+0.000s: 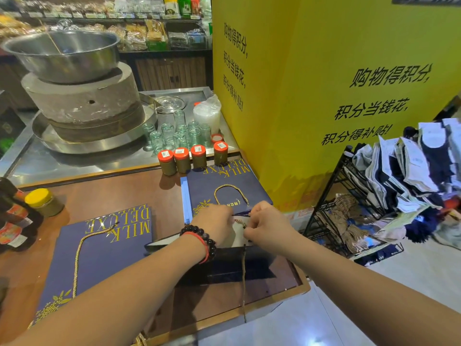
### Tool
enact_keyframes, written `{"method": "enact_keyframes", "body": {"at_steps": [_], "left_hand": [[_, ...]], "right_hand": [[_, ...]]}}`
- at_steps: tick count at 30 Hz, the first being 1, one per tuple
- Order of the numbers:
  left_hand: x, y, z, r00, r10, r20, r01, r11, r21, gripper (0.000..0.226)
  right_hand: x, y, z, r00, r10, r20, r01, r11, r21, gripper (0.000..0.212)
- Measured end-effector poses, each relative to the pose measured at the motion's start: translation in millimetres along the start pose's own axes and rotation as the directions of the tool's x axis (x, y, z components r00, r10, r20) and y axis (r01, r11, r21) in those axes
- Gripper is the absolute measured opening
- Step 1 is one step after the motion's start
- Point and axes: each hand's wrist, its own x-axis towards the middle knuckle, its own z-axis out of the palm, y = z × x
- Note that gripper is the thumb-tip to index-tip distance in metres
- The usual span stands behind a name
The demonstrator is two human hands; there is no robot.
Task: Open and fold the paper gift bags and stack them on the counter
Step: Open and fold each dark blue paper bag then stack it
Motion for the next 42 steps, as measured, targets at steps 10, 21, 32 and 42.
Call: {"method": "enact_keyframes", "body": {"at_steps": [10,21,32,42], "left_hand": [[2,-10,-1,0.998,0.037,-0.058,-0.04,0.998,-0.04,0.026],[-12,-39,-10,0.966,0.216,-0.14,-0.234,0.964,-0.127,0.02],[-47,-95,-5,0.93,0.233,-0.283,-0.239,0.971,0.012,0.02],[-44,-95,5,0.901,0.191,-0.389,-0.216,0.976,-0.021,0.005]], "right_hand": [[-5,33,-10,0.997,-0.055,-0.049,0.064,0.975,0.214,0.01],[2,47,2,0.986,0.017,-0.165,0.048,0.921,0.386,0.023],[22,41,7,0.912,0.056,-0.406,0.085,0.943,0.321,0.013],[-11,16,49,0.981,0.032,-0.191,0.031,0.948,0.316,0.017]]}}
